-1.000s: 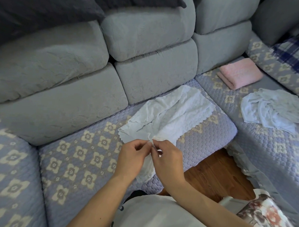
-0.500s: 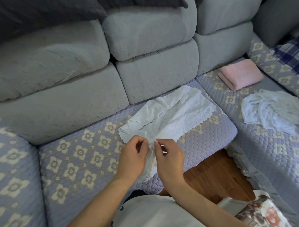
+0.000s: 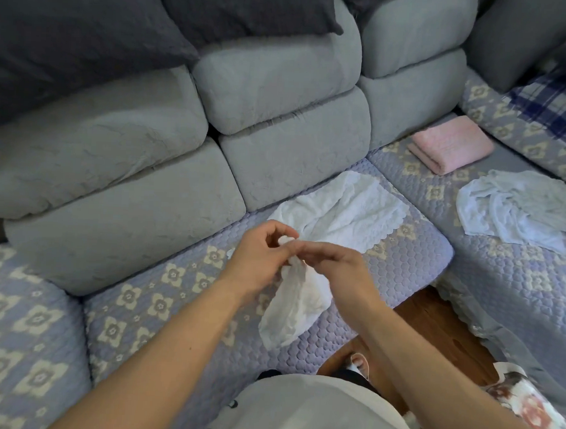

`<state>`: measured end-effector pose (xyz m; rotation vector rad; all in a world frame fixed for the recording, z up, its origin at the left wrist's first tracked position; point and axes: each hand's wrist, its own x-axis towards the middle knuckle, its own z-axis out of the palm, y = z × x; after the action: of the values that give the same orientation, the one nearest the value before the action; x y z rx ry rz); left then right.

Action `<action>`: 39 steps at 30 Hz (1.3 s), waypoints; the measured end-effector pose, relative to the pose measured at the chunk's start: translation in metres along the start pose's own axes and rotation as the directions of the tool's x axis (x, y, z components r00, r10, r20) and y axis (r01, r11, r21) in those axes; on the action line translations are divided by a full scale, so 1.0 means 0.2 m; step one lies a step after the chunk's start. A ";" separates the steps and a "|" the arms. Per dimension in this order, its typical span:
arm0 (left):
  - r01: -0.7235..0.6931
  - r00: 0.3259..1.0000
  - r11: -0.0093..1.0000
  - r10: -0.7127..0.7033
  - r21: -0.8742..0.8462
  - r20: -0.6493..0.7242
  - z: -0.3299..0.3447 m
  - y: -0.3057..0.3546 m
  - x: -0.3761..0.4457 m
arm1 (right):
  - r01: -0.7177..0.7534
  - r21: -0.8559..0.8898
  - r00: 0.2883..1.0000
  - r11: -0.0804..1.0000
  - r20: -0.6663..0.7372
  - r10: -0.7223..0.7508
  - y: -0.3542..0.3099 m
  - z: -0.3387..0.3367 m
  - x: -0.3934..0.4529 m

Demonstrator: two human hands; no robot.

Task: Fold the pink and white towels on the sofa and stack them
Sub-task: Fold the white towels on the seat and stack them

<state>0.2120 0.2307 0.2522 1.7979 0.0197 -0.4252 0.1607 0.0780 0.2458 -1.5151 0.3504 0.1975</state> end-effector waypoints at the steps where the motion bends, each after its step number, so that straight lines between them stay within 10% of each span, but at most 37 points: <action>1: 0.002 1.000 1.000 -0.002 0.002 0.023 -0.01 0.03 0.03 | 0.002 0.030 0.999 1.000 0.036 -0.003 -0.02 -0.03 0.01; 5: 0.053 0.998 0.993 -0.051 -0.103 0.027 0.05 0.19 0.12 | 0.028 0.253 0.999 0.967 -0.038 -0.019 -0.04 -0.12 0.04; 14: 0.174 0.985 0.865 -0.161 -0.470 0.069 0.29 0.62 0.15 | -0.069 -0.288 0.950 0.955 -0.310 -0.025 0.25 -0.04 -0.07; 28: -0.111 0.987 0.780 0.159 -0.615 0.024 0.38 1.39 0.13 | 0.139 -0.420 0.736 0.897 -0.562 -0.377 -0.69 -0.35 0.10; 34: -0.186 0.976 0.741 0.216 -0.645 -0.034 0.35 1.71 0.16 | 0.059 -0.833 0.354 0.550 -0.498 -0.792 -1.02 -0.60 0.09; 39: -0.212 0.968 0.700 0.245 -0.682 -0.049 0.42 1.82 0.12 | -0.055 -0.892 0.496 0.448 -0.414 -0.763 -1.10 -0.74 0.15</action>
<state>0.2969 0.0472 0.5670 1.0303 -0.0727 -0.2283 0.2494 -0.0827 0.4385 -2.5971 0.6286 -0.9583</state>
